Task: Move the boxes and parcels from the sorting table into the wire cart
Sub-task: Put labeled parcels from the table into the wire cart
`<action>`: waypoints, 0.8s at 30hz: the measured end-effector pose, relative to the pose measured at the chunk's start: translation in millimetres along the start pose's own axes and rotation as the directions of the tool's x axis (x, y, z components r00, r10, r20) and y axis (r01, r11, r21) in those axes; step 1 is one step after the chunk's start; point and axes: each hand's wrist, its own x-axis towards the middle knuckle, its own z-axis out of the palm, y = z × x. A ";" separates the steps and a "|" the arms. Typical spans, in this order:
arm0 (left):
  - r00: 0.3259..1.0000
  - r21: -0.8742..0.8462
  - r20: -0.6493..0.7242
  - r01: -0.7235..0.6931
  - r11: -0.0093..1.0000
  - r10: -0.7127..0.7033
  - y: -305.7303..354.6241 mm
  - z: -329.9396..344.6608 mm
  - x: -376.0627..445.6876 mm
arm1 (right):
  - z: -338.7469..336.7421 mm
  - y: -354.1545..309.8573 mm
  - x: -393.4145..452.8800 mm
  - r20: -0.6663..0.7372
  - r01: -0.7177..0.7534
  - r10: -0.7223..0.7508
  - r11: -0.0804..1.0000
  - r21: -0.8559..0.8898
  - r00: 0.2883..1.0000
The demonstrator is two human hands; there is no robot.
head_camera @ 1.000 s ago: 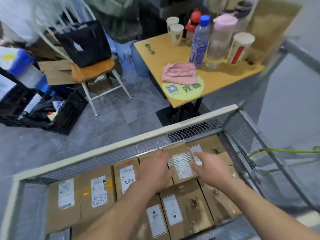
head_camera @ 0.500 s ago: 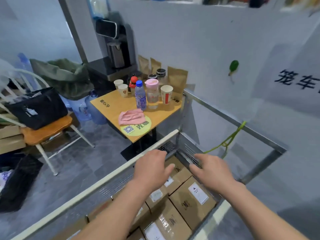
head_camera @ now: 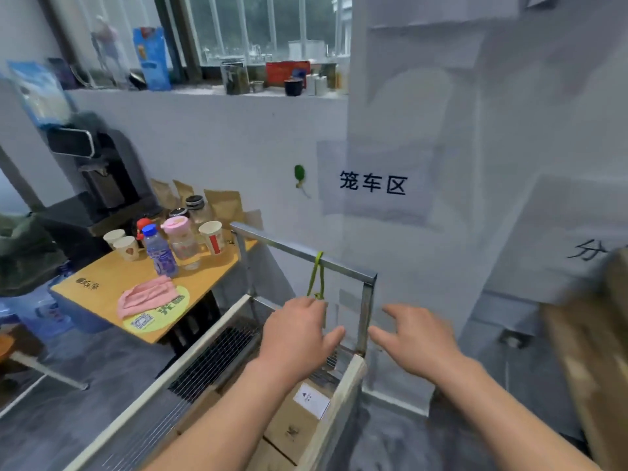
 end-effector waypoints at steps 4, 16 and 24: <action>0.997 0.011 0.012 -0.070 0.997 0.070 73.1 -3.8 10.8 | -25.2 64.6 -22.2 -0.040 -0.056 0.057 0.998 0.005 0.998; 0.936 -0.007 0.045 -0.350 0.937 0.350 255.8 23.8 30.5 | -85.5 223.0 -106.8 -0.165 -0.312 0.319 0.948 0.068 0.933; 0.813 -0.027 0.127 -0.569 0.822 0.568 354.0 46.7 42.1 | -98.2 292.1 -166.2 -0.180 -0.526 0.548 0.836 0.155 0.817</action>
